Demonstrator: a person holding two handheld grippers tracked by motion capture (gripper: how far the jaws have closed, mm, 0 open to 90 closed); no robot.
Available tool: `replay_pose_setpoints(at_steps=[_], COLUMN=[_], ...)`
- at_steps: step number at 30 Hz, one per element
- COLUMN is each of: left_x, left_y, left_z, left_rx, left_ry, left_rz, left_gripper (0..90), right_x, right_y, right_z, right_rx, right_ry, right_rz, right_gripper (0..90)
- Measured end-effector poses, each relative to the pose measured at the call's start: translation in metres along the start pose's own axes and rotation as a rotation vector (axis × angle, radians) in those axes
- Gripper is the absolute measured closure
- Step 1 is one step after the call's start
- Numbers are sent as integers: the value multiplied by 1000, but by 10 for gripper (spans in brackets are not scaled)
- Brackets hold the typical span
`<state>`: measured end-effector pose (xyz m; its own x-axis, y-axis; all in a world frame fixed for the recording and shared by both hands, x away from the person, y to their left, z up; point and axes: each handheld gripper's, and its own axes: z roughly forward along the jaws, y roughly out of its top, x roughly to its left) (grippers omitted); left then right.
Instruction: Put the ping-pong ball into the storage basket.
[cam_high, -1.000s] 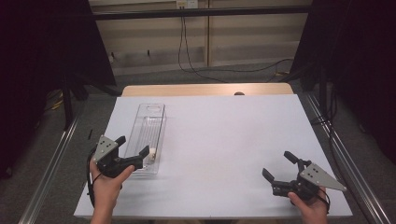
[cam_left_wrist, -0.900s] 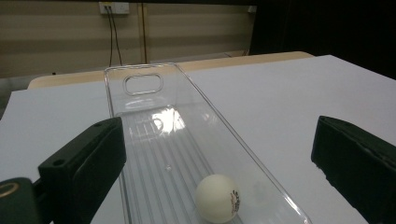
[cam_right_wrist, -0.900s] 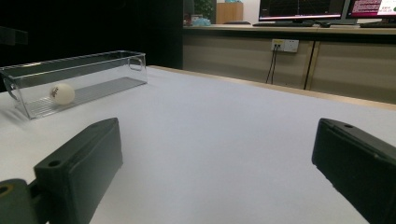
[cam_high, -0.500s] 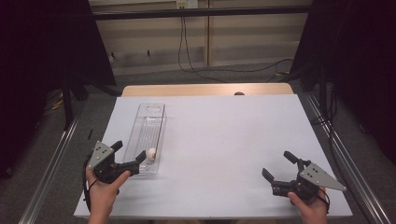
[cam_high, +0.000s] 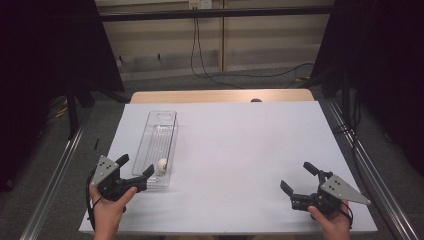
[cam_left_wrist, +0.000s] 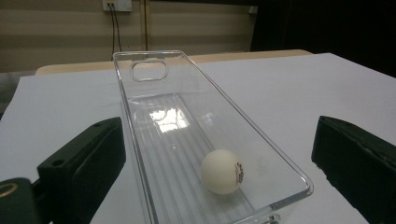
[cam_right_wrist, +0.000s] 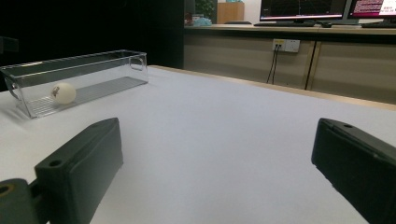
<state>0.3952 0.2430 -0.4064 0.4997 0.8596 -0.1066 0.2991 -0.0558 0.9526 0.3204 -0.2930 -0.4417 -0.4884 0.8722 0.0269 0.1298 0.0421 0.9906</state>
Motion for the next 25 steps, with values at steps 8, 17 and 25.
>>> replay_pose_setpoints(at_steps=[8,17,25], left_x=[2,5,6], left_y=[-3,-9,-9], left_z=[-4,-7,-7], left_rx=[1,-5,-7], left_ry=[13,7,5], left_rz=[9,-3,-3], left_gripper=[28,27,28], right_x=[0,0,-1], right_y=[0,1,1], right_z=[0,-2,-2], right_rx=[2,-4,-6], right_ry=[-1,-6,-3], right_rz=[5,19,11], right_gripper=[15,16,16])
